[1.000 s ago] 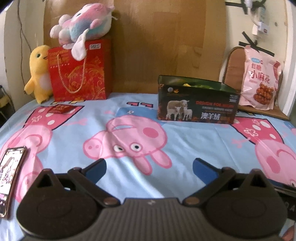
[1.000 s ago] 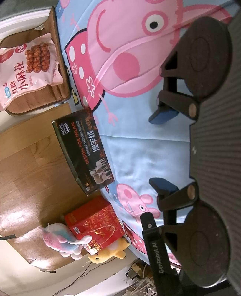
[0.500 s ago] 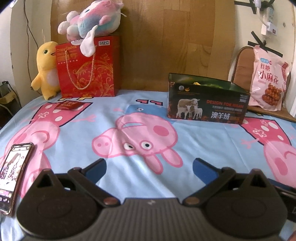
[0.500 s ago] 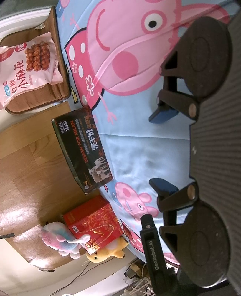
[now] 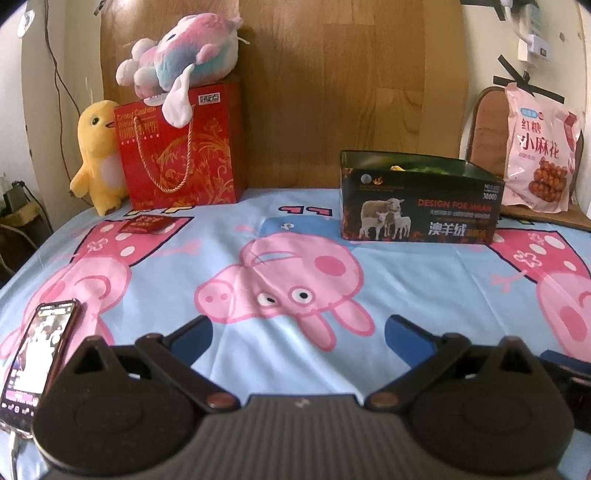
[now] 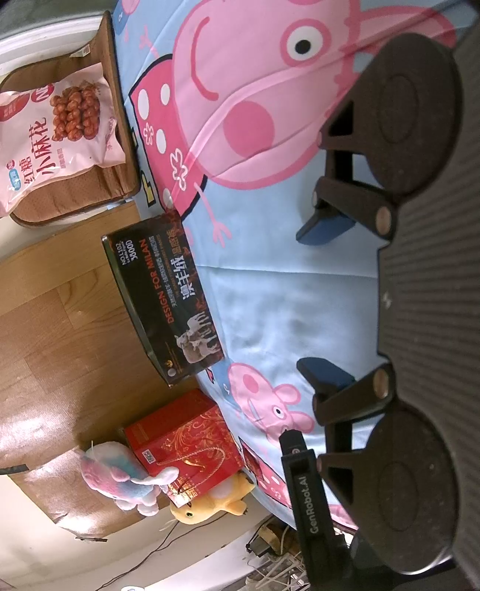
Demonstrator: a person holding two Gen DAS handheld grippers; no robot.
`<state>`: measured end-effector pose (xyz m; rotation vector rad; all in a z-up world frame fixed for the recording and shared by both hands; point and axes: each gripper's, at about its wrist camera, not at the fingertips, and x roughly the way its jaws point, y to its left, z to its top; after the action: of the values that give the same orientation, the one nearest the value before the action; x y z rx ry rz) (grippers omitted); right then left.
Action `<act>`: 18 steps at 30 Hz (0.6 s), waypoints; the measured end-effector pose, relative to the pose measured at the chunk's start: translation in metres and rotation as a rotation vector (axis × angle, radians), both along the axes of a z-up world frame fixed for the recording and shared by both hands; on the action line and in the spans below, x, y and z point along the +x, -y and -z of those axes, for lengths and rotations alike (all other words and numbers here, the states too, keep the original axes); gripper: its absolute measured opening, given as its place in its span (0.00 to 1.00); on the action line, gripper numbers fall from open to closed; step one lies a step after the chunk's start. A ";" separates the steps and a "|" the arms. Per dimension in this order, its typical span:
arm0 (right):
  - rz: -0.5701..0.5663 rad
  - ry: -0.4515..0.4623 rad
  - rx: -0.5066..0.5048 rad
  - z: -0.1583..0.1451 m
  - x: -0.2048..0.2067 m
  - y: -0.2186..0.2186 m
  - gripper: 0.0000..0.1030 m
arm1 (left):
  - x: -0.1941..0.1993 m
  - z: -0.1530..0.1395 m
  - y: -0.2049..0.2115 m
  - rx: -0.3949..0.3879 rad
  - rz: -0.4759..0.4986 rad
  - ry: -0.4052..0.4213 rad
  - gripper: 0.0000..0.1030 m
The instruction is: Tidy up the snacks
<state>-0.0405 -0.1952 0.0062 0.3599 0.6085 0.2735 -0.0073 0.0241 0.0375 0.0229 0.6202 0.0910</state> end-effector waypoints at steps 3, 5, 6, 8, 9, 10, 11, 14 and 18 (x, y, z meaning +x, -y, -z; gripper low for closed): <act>0.000 0.001 0.000 0.000 0.000 0.000 0.68 | 0.000 0.000 0.001 0.008 0.004 0.000 1.00; -0.002 0.003 0.000 -0.001 0.000 0.000 0.68 | 0.000 0.000 0.003 0.014 0.008 0.000 1.00; -0.003 0.005 0.000 -0.001 -0.001 -0.001 0.68 | 0.000 0.000 0.003 0.015 0.010 0.000 1.00; -0.006 0.005 0.001 -0.001 -0.001 -0.001 0.68 | -0.001 0.000 0.004 0.018 0.014 -0.001 1.00; -0.007 0.005 0.002 -0.002 -0.001 -0.001 0.68 | -0.001 0.000 0.004 0.020 0.015 -0.001 1.00; -0.008 0.005 0.002 -0.002 -0.001 -0.001 0.68 | -0.001 -0.001 0.005 0.020 0.017 -0.001 1.00; -0.009 0.005 0.003 -0.002 -0.001 -0.001 0.68 | -0.001 -0.001 0.005 0.021 0.019 -0.002 1.00; -0.011 0.007 0.002 -0.003 -0.001 0.000 0.68 | -0.001 -0.001 0.006 0.023 0.022 -0.003 1.00; -0.011 0.007 0.002 -0.003 -0.002 0.000 0.68 | -0.001 0.000 0.008 0.021 0.025 -0.005 1.00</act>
<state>-0.0421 -0.1948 0.0095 0.3577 0.6035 0.2856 -0.0082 0.0165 0.0375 0.0509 0.6238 0.0734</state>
